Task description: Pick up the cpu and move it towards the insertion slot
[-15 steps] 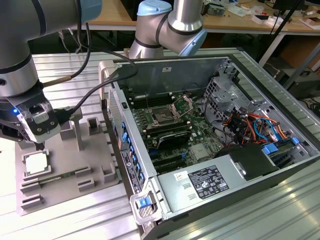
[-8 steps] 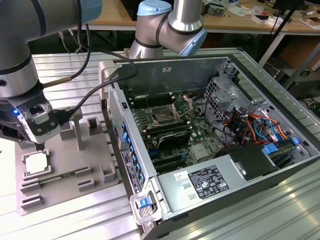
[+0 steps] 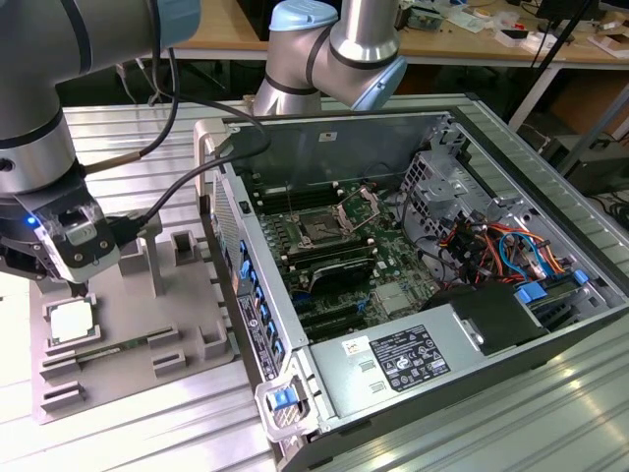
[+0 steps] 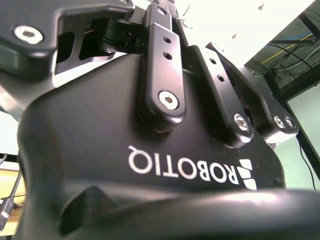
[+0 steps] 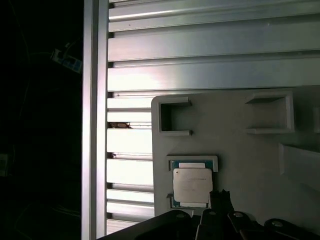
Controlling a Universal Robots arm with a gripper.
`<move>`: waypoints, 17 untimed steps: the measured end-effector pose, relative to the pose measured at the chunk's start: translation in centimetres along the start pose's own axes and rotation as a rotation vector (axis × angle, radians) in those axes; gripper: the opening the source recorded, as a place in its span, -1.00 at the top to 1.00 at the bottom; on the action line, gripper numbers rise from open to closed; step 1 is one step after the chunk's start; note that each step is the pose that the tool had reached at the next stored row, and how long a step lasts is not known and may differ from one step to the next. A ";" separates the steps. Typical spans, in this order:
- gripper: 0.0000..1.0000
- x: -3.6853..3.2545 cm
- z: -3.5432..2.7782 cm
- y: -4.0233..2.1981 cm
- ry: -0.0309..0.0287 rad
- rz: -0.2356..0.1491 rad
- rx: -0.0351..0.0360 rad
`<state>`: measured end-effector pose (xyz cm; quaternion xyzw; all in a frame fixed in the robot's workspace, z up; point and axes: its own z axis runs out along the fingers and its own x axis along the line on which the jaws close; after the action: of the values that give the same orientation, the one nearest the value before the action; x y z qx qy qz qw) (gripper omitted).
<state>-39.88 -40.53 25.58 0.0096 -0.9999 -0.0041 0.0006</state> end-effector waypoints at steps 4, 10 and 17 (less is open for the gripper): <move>0.79 0.00 0.05 0.00 0.0000 0.000 0.0000; 0.79 0.00 0.16 0.00 0.0001 0.000 0.0000; 0.79 0.00 0.27 0.00 0.0000 0.000 0.0000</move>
<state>-39.88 -40.53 25.31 0.0096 -0.9999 -0.0041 0.0006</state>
